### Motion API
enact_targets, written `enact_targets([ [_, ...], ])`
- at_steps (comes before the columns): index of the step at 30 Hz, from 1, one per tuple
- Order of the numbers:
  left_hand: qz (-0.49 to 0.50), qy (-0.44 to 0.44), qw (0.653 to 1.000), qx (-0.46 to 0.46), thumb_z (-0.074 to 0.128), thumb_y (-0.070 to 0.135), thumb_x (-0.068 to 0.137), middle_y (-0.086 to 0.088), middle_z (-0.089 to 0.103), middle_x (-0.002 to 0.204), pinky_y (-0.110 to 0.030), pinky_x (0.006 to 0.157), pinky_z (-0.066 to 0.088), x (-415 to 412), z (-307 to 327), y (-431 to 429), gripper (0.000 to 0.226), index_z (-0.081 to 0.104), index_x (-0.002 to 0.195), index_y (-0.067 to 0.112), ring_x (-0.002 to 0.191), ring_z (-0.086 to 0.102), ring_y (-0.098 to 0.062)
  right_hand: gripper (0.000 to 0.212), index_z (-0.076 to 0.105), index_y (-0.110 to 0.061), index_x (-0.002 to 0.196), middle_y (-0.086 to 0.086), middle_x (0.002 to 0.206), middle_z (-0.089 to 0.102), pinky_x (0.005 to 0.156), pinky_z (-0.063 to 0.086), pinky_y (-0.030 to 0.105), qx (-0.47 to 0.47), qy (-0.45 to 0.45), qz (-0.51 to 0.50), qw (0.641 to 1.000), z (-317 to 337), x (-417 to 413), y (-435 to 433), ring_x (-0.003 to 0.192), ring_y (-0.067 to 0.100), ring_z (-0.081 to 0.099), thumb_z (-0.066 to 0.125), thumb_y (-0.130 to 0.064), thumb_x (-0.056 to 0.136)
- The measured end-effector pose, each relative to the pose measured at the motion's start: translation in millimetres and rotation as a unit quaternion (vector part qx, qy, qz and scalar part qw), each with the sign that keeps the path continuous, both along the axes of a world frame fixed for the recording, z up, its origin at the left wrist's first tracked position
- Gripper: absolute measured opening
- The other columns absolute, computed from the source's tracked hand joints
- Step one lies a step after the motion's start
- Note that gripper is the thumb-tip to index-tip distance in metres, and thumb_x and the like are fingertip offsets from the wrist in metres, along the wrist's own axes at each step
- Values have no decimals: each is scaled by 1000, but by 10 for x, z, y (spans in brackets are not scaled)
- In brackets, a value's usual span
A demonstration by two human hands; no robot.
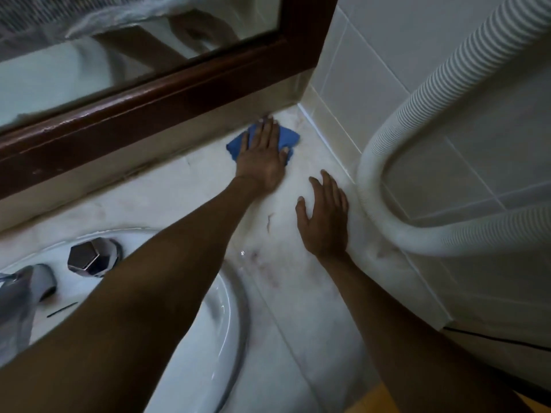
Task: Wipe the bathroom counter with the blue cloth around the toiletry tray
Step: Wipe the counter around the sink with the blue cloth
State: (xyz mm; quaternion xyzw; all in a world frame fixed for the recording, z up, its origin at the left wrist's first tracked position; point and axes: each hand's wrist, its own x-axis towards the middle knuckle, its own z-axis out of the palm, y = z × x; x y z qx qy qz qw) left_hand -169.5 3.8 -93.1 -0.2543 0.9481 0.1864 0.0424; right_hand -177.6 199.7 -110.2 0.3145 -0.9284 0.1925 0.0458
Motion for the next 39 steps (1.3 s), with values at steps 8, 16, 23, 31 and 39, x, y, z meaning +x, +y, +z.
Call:
enact_targets([
  [8,-147,20,989,-28,10,55,104,-1,2,169,-44,126,1,114,-60,-193,69,2,161,17,155,0,-15,46,50,-17,140,4,156,39,117,28,37,-6,-6,1,1000,-19,-12,-10,145,19,34,46,-34,98],
  [16,-96,-7,995,-2,14,46,107,-9,-4,168,-43,124,-6,-592,-21,58,67,-2,159,9,155,-6,-22,46,49,-18,142,3,156,39,120,25,38,-11,-14,-1,1000,-21,1,-12,146,18,32,46,-36,99],
  [23,-201,18,979,-10,15,50,105,-5,0,169,-42,126,0,-476,-38,-271,68,0,160,13,155,0,-17,46,50,-16,141,4,156,40,120,26,41,-28,-16,5,999,-73,-6,9,146,18,32,46,-34,100],
  [31,-165,23,986,-6,15,50,106,-7,-3,169,-41,125,-3,-432,-62,58,68,-1,160,11,155,-4,-18,45,52,-12,140,9,153,43,118,30,43,-67,-23,5,997,-114,-9,2,144,22,36,50,-32,99],
  [39,-85,22,996,-34,14,48,107,-7,3,169,-40,125,1,-231,-16,-197,66,5,160,11,155,3,-21,42,55,-9,135,10,151,45,118,30,41,-81,-8,17,997,-105,-11,17,143,23,37,52,-28,98],
])
